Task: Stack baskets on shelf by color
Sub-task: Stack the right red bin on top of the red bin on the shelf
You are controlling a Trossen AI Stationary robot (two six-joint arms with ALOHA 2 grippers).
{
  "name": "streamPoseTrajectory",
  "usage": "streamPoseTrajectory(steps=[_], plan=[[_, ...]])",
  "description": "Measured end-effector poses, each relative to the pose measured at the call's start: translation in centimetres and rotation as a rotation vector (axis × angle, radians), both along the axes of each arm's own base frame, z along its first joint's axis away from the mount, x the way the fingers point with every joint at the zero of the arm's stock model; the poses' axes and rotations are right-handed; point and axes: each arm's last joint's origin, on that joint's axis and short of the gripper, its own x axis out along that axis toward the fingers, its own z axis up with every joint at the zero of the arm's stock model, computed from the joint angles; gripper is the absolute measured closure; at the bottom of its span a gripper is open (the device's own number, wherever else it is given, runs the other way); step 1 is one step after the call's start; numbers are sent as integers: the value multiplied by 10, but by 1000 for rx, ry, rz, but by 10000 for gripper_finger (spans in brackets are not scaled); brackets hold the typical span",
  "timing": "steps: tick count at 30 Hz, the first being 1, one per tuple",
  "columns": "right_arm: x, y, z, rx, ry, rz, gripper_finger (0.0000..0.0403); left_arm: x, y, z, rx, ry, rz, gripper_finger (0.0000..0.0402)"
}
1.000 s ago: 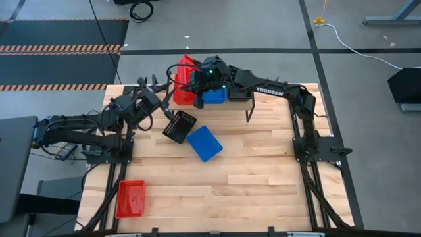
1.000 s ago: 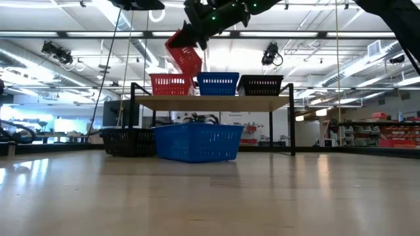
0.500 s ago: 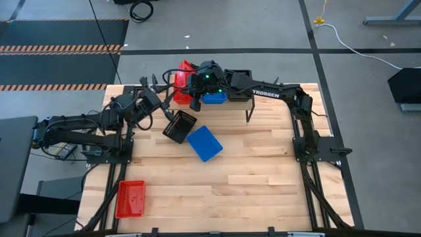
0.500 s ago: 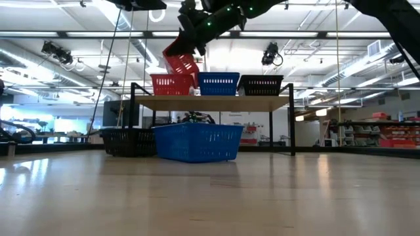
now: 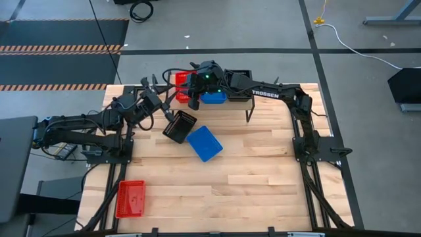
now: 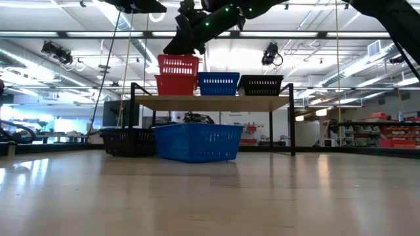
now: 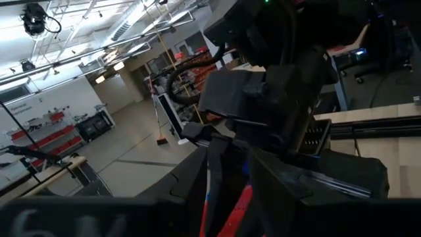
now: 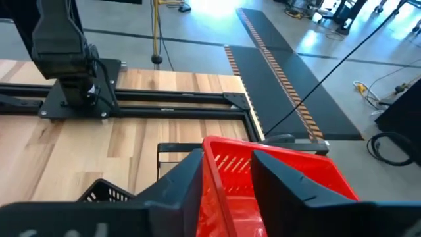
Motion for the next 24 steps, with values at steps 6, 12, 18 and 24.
streamPoseTrajectory(steps=[6, 12, 18, 24], plan=[[-1, 0, -3, 9, 33, 1, 249, 0, 0, 0, 0, 0, 0, 283], [-3, 1, -7, 9, 81, 9, 249, 0, 0, 0, 0, 3, 0, 283], [-3, 1, -8, 8, 85, 9, 250, 0, 0, 0, 1, 4, 0, 283], [-3, -1, -9, -32, 96, 21, 269, 0, 0, 0, 8, 11, 1, 283]])
